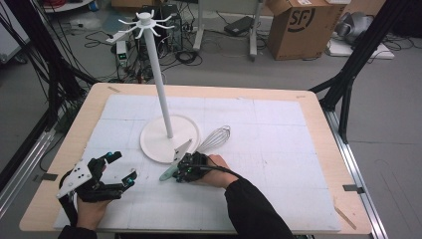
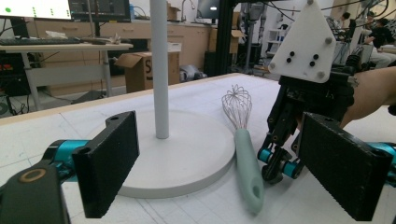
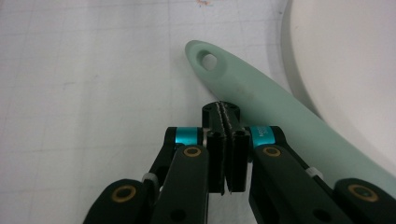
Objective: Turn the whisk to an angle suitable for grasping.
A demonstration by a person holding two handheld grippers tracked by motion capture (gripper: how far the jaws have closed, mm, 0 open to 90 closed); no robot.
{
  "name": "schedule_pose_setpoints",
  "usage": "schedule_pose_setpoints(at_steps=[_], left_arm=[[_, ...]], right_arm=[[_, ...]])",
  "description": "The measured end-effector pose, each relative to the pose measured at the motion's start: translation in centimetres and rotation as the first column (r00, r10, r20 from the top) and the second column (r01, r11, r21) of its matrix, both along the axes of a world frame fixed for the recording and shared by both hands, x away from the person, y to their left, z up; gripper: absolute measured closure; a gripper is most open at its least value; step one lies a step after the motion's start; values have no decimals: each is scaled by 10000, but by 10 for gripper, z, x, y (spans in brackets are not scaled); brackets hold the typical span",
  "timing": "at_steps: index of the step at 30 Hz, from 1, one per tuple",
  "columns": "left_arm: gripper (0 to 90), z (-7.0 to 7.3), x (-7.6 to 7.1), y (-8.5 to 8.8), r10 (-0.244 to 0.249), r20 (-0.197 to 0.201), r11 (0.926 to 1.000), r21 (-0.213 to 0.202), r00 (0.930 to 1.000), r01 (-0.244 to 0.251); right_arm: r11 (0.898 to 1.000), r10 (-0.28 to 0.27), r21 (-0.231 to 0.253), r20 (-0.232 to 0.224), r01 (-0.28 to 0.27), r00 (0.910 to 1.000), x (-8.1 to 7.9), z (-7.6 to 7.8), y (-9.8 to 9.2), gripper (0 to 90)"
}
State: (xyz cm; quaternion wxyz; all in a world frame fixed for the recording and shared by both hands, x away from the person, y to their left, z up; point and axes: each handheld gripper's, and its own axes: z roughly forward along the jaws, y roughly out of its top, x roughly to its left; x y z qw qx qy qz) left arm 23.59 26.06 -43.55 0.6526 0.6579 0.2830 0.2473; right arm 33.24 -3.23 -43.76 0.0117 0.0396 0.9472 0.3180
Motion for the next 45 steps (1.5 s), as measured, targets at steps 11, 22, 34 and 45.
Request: schedule_pose_setpoints(at_steps=[11,22,34,45], left_arm=[[137,0,0,0,-20,12,10000,-18,10000,20],[136,0,-1,0,-12,15,10000,-40,10000,12],[136,0,-1,1,-21,17,10000,-39,10000,21],[137,0,-1,1,4,-7,10000,5,10000,-4]], right_arm=[[9999,109,14,57,-109,9999,4,0,13,895],[9998,173,-51,2,-173,9999,4,1,17,896],[9993,366,11,195,-367,9991,-1,5,15,888],[9961,308,798,718,-365,9969,-11,33,-4,885]])
